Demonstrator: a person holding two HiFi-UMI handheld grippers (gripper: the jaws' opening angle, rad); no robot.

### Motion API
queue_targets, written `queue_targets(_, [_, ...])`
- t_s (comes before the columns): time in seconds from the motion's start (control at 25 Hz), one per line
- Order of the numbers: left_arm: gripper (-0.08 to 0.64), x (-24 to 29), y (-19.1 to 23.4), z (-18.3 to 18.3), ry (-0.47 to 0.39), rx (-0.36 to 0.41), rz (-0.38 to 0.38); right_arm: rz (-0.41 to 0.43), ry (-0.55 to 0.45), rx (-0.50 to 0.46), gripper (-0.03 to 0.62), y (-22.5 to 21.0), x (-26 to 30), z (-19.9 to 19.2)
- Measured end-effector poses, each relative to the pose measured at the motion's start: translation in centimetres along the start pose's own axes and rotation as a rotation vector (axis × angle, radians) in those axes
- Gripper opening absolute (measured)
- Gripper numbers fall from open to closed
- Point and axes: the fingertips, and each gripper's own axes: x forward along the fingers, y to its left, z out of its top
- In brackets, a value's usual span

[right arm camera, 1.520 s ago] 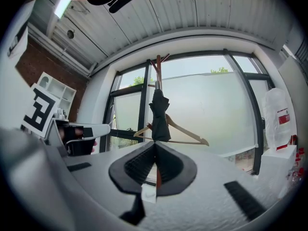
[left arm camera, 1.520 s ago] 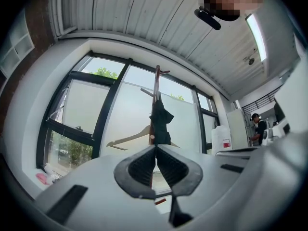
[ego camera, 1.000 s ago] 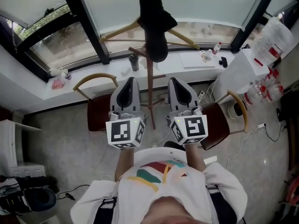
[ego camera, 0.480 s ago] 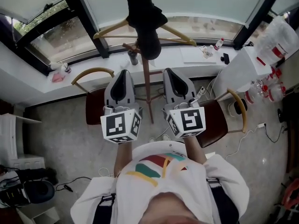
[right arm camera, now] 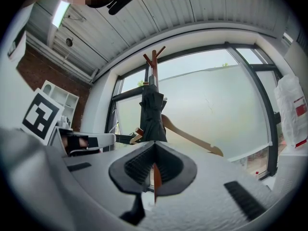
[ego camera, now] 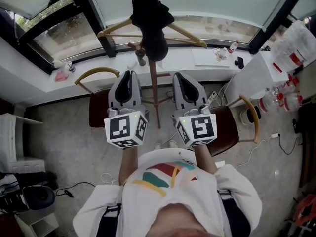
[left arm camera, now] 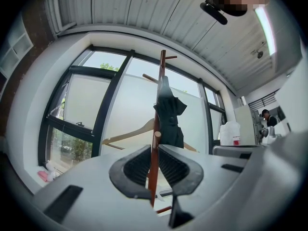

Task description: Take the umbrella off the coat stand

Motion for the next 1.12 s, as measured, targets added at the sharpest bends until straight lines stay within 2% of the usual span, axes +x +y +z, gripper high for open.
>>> queue_targets(0.04, [0.017, 0.2, -0.1, 0.3, -0.004, 0.001, -0.008, -0.001, -0.001, 0.001, -0.002, -0.1, 0.0, 0.0])
queue_targets(0.12, [0.088, 0.8, -0.4, 1.6, -0.021, -0.013, -0.046, -0.004, -0.003, 0.006, -0.002, -0.2, 0.0, 0.0])
queue_targets(0.2, [0.127, 1.7, -0.8, 3.5, -0.045, -0.026, -0.089, -0.002, -0.004, 0.01, -0.002, -0.3, 0.0, 0.0])
queue_targets(0.44, [0.249, 5.3, -2.5, 8.2, -0.106, 0.016, -0.234, -0.001, -0.007, 0.003, -0.002, -0.5, -0.2, 0.2])
queue_targets(0.6, [0.322, 7.7, -3.1, 9.2, -0.082, 0.005, -0.308, -0.014, -0.013, -0.007, -0.002, -0.8, -0.3, 0.4])
queue_targets(0.8, [0.354, 9.9, -3.9, 9.8, -0.057, -0.068, -0.374, -0.031, -0.027, -0.004, -0.002, -1.2, -0.4, 0.8])
queue_targets(1.12, [0.357, 12.3, -4.7, 7.3, 0.074, -0.014, -0.379, -0.043, -0.024, -0.003, -0.002, -1.6, -0.4, 0.7])
